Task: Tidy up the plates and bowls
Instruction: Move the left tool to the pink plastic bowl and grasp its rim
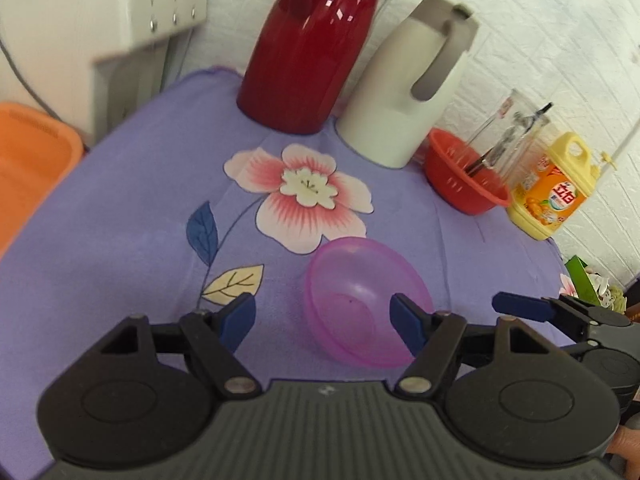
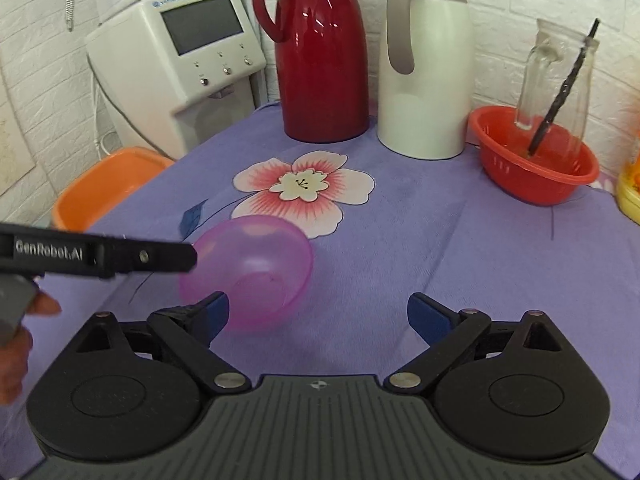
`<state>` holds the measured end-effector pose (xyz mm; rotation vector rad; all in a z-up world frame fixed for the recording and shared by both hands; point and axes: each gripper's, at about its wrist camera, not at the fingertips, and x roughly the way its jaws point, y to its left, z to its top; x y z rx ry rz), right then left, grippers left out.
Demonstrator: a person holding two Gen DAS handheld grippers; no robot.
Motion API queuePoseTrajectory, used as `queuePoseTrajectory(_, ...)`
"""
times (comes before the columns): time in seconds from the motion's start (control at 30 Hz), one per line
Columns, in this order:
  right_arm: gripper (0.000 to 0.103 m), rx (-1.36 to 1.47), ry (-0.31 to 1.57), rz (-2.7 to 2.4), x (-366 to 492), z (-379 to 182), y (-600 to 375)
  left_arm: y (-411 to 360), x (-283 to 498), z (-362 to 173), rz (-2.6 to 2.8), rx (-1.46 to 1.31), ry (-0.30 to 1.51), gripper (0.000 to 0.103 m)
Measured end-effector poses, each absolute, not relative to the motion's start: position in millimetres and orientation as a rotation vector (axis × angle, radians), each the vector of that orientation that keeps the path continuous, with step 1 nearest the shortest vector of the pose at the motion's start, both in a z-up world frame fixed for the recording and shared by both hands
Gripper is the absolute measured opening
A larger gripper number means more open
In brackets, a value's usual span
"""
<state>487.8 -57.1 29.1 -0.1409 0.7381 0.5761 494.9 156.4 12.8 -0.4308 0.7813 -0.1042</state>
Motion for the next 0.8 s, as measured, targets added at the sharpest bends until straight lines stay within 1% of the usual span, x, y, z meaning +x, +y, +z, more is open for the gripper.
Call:
queuePoseTrajectory(0.2,0.103,-0.24,0.773,0.565,514,5,-32,160,525,-12,-0.071,-0.46,0.837,0.073)
queuePoseTrajectory(0.3,0.103,-0.268,0.783,0.57,518,-4,-28,155,528,-12,-0.064,-0.413,0.825,0.073)
queuePoseTrajectory(0.57,0.103,-0.239,0.769,0.577,523,-9,-32,142,525,-14,-0.059,-0.313,0.801,0.073)
queuePoseTrajectory(0.8,0.103,-0.231,0.828,0.571,533,-8,-23,143,525,-13,-0.07,-0.345,0.807,0.073)
